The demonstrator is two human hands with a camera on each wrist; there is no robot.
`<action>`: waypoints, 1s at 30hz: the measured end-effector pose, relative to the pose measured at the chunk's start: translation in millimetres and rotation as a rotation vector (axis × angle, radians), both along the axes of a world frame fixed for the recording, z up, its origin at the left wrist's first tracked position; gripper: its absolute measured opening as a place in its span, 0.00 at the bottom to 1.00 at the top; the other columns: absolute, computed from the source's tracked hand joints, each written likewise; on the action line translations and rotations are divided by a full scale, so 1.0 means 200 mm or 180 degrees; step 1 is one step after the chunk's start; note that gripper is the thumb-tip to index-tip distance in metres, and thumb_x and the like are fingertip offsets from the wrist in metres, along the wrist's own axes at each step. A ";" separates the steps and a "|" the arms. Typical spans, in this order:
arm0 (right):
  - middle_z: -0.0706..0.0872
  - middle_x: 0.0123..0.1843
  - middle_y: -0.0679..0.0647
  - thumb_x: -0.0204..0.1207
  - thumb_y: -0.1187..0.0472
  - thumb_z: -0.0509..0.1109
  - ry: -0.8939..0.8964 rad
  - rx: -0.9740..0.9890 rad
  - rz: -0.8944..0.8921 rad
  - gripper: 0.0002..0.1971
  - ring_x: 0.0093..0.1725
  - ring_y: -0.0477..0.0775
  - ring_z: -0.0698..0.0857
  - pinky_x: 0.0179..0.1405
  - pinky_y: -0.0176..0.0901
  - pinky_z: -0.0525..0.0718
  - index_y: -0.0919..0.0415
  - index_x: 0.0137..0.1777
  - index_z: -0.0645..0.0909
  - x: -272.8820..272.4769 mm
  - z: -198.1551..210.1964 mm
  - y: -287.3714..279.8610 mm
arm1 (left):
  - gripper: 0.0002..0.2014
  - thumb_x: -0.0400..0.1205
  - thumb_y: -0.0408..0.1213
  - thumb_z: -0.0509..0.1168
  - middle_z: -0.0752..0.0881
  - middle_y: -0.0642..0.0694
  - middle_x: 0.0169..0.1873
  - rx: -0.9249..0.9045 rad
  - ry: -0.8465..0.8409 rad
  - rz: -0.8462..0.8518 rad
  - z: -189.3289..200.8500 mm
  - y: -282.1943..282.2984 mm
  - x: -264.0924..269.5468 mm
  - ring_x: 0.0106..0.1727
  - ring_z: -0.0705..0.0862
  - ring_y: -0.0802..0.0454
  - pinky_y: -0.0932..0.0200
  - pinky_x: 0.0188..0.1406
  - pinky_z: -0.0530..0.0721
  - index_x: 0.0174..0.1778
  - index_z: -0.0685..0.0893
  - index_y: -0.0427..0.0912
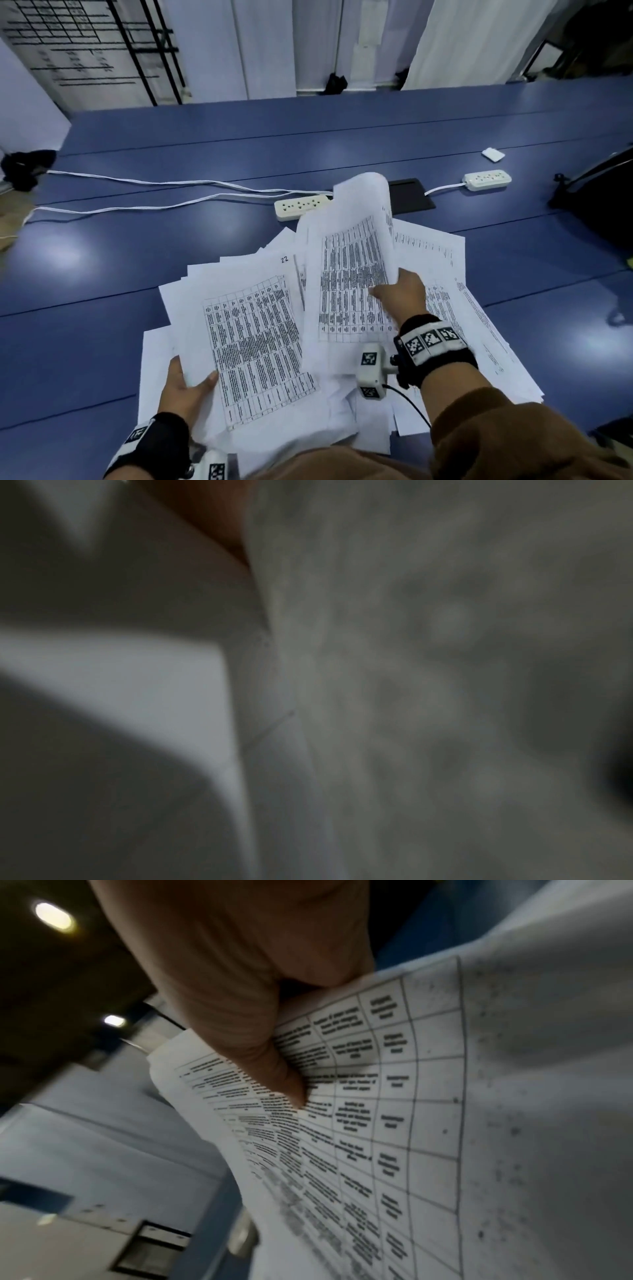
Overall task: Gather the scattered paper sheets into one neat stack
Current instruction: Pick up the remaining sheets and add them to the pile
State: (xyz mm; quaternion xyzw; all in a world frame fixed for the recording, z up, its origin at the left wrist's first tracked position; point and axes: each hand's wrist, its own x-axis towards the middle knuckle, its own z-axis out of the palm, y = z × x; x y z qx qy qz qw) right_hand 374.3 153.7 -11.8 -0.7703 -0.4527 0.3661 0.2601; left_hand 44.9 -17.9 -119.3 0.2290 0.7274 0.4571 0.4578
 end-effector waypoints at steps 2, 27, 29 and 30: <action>0.86 0.37 0.60 0.67 0.67 0.75 -0.0203 0.0319 0.0097 0.05 0.36 0.60 0.85 0.37 0.49 0.86 0.60 0.38 0.80 0.02 0.13 0.01 | 0.24 0.76 0.27 0.73 0.85 0.37 0.60 -0.0029 -0.0118 0.0024 -0.04 -0.01 -0.01 0.62 0.83 0.35 0.34 0.66 0.77 0.63 0.72 0.50; 0.84 0.58 0.60 0.62 0.69 0.84 0.0848 -0.0922 0.0738 0.31 0.59 0.62 0.84 0.58 0.52 0.85 0.65 0.64 0.74 -0.25 -0.20 -0.24 | 0.29 0.87 0.45 0.57 0.68 0.45 0.77 -0.0314 -0.0188 -0.0170 0.18 0.05 0.09 0.79 0.66 0.45 0.55 0.75 0.63 0.81 0.60 0.36; 0.84 0.61 0.63 0.57 0.67 0.87 0.0494 -0.1232 0.1128 0.39 0.62 0.64 0.82 0.66 0.58 0.82 0.69 0.67 0.73 -0.24 -0.27 -0.24 | 0.23 0.87 0.34 0.57 0.72 0.38 0.76 -0.0389 0.0163 -0.0298 0.14 0.05 0.08 0.76 0.70 0.42 0.51 0.75 0.67 0.78 0.64 0.35; 0.84 0.60 0.63 0.56 0.68 0.87 0.0340 -0.1299 0.1299 0.39 0.62 0.65 0.83 0.66 0.59 0.82 0.69 0.67 0.73 -0.23 -0.29 -0.22 | 0.21 0.87 0.33 0.58 0.74 0.37 0.74 -0.0410 0.0263 -0.0352 0.14 0.05 0.07 0.74 0.73 0.41 0.50 0.75 0.68 0.77 0.68 0.34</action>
